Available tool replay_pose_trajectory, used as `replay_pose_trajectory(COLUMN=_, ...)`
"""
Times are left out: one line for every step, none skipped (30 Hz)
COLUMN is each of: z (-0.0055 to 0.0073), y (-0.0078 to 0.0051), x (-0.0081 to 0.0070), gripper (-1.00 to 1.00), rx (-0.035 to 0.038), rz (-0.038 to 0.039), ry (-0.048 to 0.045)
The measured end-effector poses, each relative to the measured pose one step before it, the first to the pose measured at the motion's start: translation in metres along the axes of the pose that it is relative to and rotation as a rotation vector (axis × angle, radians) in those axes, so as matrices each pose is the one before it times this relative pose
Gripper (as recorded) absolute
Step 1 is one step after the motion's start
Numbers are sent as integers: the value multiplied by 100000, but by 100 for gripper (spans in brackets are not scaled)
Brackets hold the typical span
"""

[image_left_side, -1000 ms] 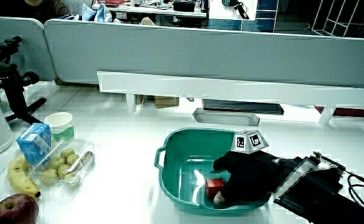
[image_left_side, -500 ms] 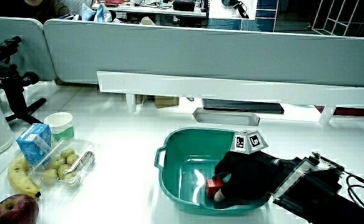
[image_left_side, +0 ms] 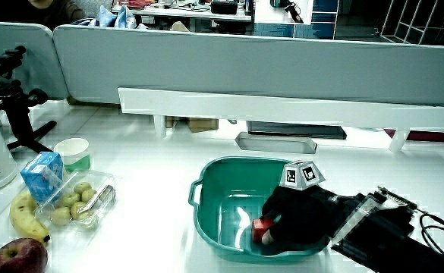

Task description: Pick red block

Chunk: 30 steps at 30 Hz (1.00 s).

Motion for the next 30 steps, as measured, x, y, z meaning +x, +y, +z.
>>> replay_pose_trajectory(z=-36, y=-42, x=-21, gripper=86, rx=361, rz=106, ry=287)
replay_pose_trajectory(z=-80, y=99, x=83, gripper=88, rx=44, rz=-398, ry=-40)
replay_pose_trajectory(z=35, y=-23, x=36, gripper=90, rx=1329, rz=-427, ry=-625)
replay_pose_trajectory(z=54, y=-57, x=-86, gripper=92, rx=-261, rz=966, ry=-63)
replay_pose_trajectory(z=76, y=-67, x=-159, gripper=94, rx=575, rz=682, ry=-146)
replay_pose_trajectory(z=-39, y=111, x=-83, gripper=96, rx=671, rz=-1134, ry=-1864)
replay_pose_trajectory(z=81, y=-67, x=-120, gripper=98, rx=-192, rz=832, ry=102)
replay_pose_trajectory(z=-108, y=90, x=45, gripper=100, rx=-432, rz=726, ry=-283)
replay_pose_trajectory(z=-79, y=25, x=119, gripper=100, rx=-547, rz=-565, ry=1206)
replay_pose_trajectory(z=124, y=-200, x=-4, gripper=100, rx=986, rz=1096, ry=265)
replay_pose_trajectory(z=57, y=-79, x=84, gripper=100, rx=80, rz=-157, ry=-314)
replay_pose_trajectory(z=203, y=-247, x=20, gripper=100, rx=362, rz=12, ry=429)
replay_pose_trajectory(z=165, y=-167, x=34, gripper=100, rx=682, rz=427, ry=561)
replay_pose_trajectory(z=265, y=-296, x=-5, gripper=100, rx=1304, rz=-90, ry=155)
replay_pose_trajectory(z=144, y=-165, x=66, gripper=100, rx=95, rz=479, ry=589)
replay_pose_trajectory(z=207, y=-243, x=-44, gripper=100, rx=-238, rz=607, ry=155)
replay_pose_trajectory(z=206, y=-248, x=-23, gripper=100, rx=609, rz=-181, ry=-741)
replay_pose_trajectory(z=210, y=-292, x=1, gripper=100, rx=98, rz=285, ry=-87)
replay_pose_trajectory(z=302, y=-404, x=-48, gripper=100, rx=1539, rz=172, ry=79)
replay_pose_trajectory(z=279, y=-351, x=-6, gripper=100, rx=1293, rz=-373, ry=-1019)
replay_pose_trajectory(z=246, y=-321, x=29, gripper=100, rx=-448, rz=1217, ry=983)
replay_pose_trajectory(z=272, y=-390, x=-64, gripper=100, rx=227, rz=387, ry=-144)
replay_pose_trajectory(z=250, y=-403, x=-81, gripper=100, rx=948, rz=101, ry=-1116)
replay_pose_trajectory(z=167, y=-335, x=-20, gripper=100, rx=460, rz=62, ry=-228)
replay_pose_trajectory(z=182, y=-348, x=-33, gripper=100, rx=1403, rz=504, ry=-363)
replay_pose_trajectory(z=-25, y=-171, x=105, gripper=100, rx=-536, rz=-584, ry=-761)
replay_pose_trajectory(z=55, y=-293, x=93, gripper=100, rx=584, rz=-101, ry=-324)
replay_pose_trajectory(z=40, y=-316, x=126, gripper=100, rx=-794, rz=274, ry=1006)
replay_pose_trajectory(z=121, y=-391, x=46, gripper=100, rx=38, rz=526, ry=-307)
replay_pose_trajectory(z=167, y=-410, x=23, gripper=100, rx=1074, rz=379, ry=-133)
